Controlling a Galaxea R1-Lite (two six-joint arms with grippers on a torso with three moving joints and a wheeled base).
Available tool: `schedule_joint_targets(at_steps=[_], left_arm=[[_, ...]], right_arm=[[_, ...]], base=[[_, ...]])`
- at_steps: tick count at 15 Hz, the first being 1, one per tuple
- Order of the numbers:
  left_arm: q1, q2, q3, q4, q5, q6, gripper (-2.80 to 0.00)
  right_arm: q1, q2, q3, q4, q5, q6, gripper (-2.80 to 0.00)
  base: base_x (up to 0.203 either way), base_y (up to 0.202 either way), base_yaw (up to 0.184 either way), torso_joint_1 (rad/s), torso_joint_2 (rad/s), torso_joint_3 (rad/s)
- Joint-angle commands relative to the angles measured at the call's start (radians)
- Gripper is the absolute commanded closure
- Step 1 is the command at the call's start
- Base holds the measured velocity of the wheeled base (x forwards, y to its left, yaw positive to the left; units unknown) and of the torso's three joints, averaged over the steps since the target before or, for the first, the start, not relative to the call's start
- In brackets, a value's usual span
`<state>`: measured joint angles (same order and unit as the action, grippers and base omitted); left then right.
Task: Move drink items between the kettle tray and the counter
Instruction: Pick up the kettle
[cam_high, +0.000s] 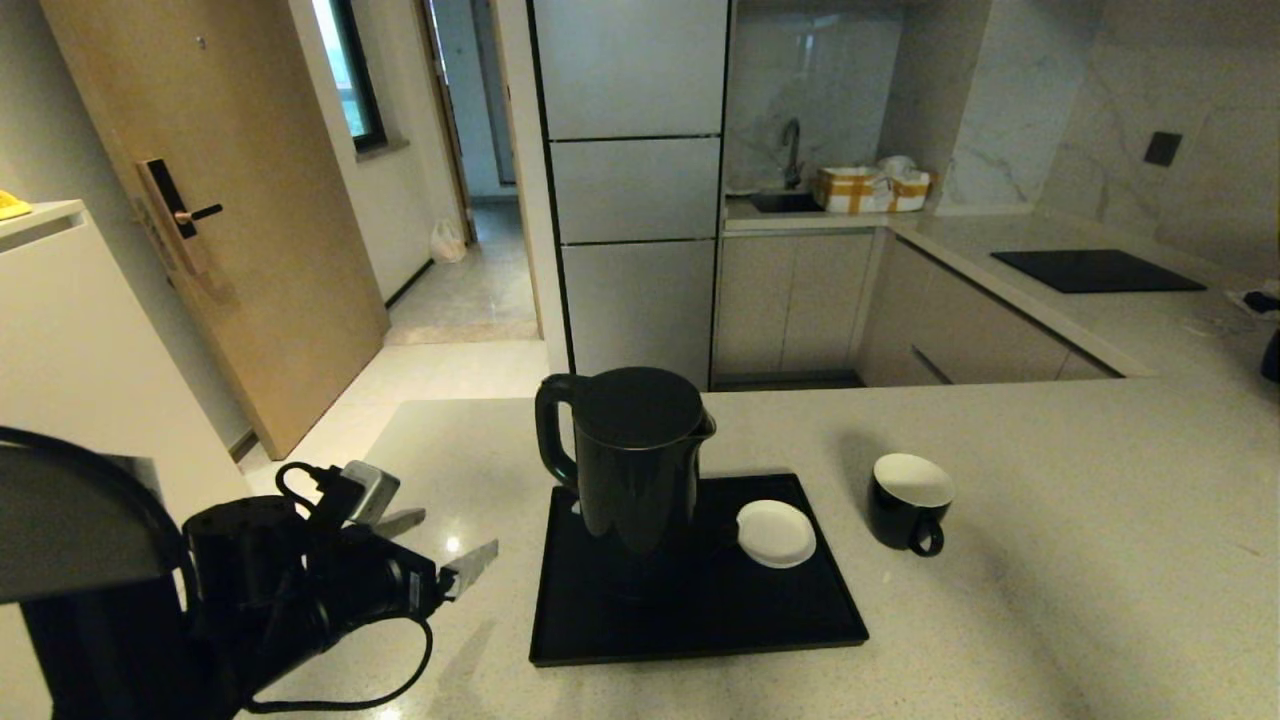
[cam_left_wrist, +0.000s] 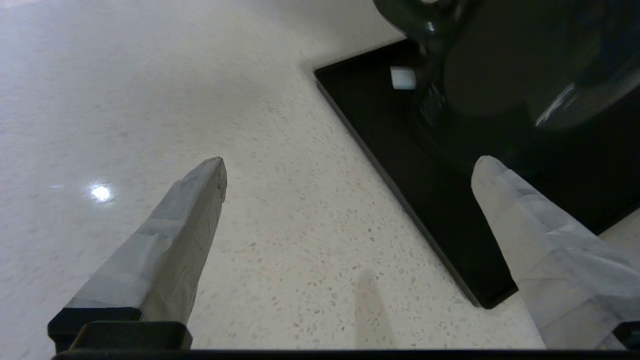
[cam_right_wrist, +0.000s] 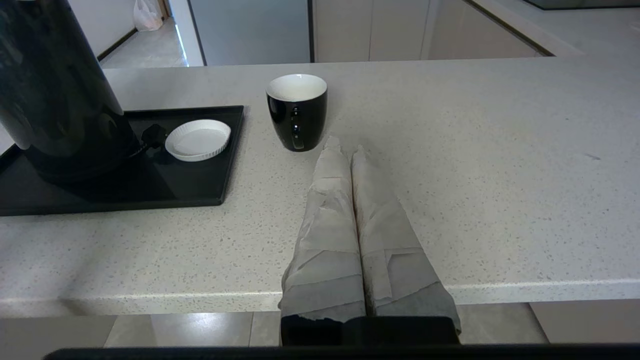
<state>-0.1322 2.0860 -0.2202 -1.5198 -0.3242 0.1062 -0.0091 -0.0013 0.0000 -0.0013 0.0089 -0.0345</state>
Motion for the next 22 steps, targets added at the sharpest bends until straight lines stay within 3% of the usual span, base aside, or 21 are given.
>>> schedule_joint_targets(at_steps=[1,4,6,8,10,13,22], left_arm=[[-0.018,0.046,-0.07,-0.01,0.019,0.012,-2.8],[-0.057,0.075,-0.187,-0.01,0.142,0.019,-2.8],[-0.067,0.069,-0.223,-0.01,0.177,0.021,-2.8],[-0.069,0.063,-0.291,0.001,0.175,0.024,-2.8],[-0.07,0.048,-0.37,0.081,0.166,0.034,-2.8],[-0.069,0.04,-0.428,0.147,0.103,0.045,-2.8],[-0.112,0.101,-0.574,0.271,0.09,0.05,-2.8]], right_arm=[[0.0,0.0,0.0,0.0,0.0,-0.001,0.0],[0.0,0.0,0.0,0.0,0.0,-0.001,0.0],[0.0,0.0,0.0,0.0,0.0,-0.001,0.0],[-0.001,0.0,0.0,0.0,0.0,-0.001,0.0],[-0.001,0.0,0.0,0.0,0.0,-0.001,0.0],[0.0,0.0,0.0,0.0,0.0,-0.001,0.0],[0.0,0.0,0.0,0.0,0.0,-0.001,0.0]], base=[[0.0,0.0,0.0,0.0,0.0,0.0],[0.0,0.0,0.0,0.0,0.0,0.0],[0.0,0.0,0.0,-0.004,0.01,0.004],[0.0,0.0,0.0,-0.008,0.03,0.016],[0.0,0.0,0.0,0.0,0.0,0.0],[0.0,0.0,0.0,0.0,0.0,0.0],[0.0,0.0,0.0,0.0,0.0,0.0]])
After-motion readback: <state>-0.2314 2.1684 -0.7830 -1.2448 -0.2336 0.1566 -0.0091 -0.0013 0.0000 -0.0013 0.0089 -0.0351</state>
